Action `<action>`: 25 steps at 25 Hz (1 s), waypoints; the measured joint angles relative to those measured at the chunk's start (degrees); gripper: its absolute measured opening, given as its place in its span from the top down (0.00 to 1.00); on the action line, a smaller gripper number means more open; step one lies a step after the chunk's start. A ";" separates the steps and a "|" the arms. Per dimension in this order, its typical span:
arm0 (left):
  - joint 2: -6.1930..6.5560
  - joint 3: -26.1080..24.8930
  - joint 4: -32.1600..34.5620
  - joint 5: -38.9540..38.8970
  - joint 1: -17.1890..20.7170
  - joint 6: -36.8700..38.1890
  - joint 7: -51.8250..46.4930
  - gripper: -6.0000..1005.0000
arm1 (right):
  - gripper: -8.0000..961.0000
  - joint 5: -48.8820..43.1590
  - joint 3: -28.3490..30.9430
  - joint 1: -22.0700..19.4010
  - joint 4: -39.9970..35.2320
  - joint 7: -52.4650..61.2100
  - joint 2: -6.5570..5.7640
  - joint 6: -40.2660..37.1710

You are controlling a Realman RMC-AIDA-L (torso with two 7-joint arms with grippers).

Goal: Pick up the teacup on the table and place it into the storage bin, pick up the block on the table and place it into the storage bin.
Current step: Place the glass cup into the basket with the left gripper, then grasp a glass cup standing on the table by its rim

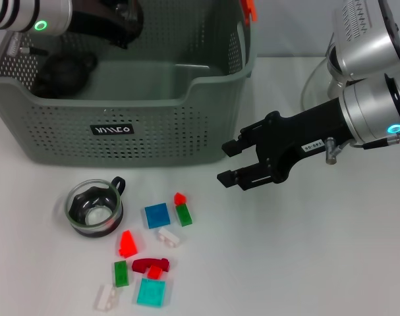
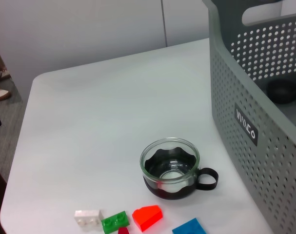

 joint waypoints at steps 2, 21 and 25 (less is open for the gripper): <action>-0.44 0.07 0.06 0.58 -0.01 -0.90 -0.14 0.83 | 0.36 0.00 0.11 0.00 -0.07 0.00 0.08 -0.07; -0.39 -0.24 2.21 1.47 0.86 -0.20 -1.03 0.36 | 0.36 0.00 0.14 -0.09 0.20 0.00 0.31 -0.08; -0.02 -0.93 12.21 0.52 2.51 8.03 -2.73 0.32 | 0.36 0.00 0.14 0.03 0.22 -0.06 0.33 0.35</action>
